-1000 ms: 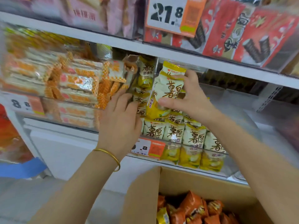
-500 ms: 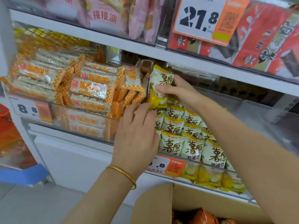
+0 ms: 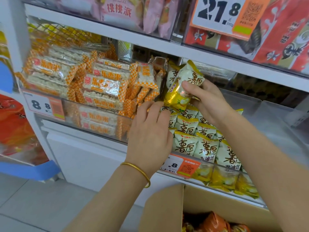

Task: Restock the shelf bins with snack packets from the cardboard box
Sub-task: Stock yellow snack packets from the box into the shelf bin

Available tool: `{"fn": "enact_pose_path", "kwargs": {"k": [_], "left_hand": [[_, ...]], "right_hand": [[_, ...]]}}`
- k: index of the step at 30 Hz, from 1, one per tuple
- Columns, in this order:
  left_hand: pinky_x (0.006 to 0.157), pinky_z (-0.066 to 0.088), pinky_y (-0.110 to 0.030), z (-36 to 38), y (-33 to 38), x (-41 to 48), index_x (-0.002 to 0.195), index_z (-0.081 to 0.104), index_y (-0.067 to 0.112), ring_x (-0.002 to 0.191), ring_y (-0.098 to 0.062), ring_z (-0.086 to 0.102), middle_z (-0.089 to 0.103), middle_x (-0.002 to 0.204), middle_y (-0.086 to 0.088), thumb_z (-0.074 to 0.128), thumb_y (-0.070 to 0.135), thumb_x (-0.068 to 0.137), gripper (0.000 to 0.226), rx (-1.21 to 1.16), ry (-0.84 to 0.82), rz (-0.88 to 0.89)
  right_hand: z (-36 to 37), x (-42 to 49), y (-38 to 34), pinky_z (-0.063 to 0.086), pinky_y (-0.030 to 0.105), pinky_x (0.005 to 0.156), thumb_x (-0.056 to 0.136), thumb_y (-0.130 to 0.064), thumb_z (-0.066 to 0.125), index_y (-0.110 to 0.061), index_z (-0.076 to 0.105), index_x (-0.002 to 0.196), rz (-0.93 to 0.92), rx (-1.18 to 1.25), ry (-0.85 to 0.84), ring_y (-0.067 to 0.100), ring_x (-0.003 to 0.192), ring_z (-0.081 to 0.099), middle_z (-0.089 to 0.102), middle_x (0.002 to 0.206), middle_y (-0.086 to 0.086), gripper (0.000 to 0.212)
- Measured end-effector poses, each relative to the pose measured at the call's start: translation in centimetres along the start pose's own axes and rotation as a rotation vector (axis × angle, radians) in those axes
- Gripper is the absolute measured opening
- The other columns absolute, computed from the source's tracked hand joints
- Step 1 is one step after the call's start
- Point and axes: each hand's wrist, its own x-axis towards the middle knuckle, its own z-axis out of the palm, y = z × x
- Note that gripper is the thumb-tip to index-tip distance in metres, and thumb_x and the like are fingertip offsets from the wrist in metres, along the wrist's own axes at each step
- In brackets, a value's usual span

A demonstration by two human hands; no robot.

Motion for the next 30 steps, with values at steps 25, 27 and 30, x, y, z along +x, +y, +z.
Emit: {"fn": "enact_pose_path", "kwargs": {"k": [25, 27, 30], "left_hand": [[0.101, 0.032, -0.036, 0.1, 0.0, -0.2, 0.098, 0.064, 0.004, 0.118, -0.033, 0.040, 0.058, 0.118, -0.015, 0.037, 0.015, 0.081, 0.034, 0.018, -0.014, -0.006], [0.102, 0.031, -0.036, 0.2, 0.0, -0.2, 0.099, 0.065, 0.004, 0.118, -0.033, 0.040, 0.058, 0.118, -0.015, 0.037, 0.015, 0.081, 0.035, 0.021, -0.012, -0.002], [0.102, 0.029, -0.034, 0.2, 0.0, -0.2, 0.100, 0.065, 0.004, 0.118, -0.032, 0.038, 0.058, 0.117, -0.016, 0.037, 0.015, 0.081, 0.036, 0.016, 0.000, 0.004]], "right_hand": [[5.2, 0.1, 1.7, 0.038, 0.020, 0.077, 0.083, -0.016, 0.072, -0.009, 0.047, 0.126, -0.051, -0.556, 0.278, 0.018, 0.114, 0.055, 0.058, 0.123, 0.005, 0.050], [5.3, 0.1, 1.8, 0.037, 0.019, 0.076, 0.084, -0.017, 0.071, -0.008, 0.047, 0.125, -0.071, -0.584, 0.272, 0.019, 0.114, 0.055, 0.058, 0.123, 0.006, 0.048], [4.8, 0.2, 1.6, 0.040, 0.021, 0.081, 0.083, -0.014, 0.071, -0.008, 0.047, 0.126, -0.047, -0.568, 0.223, 0.019, 0.115, 0.055, 0.058, 0.125, 0.006, 0.049]]}}
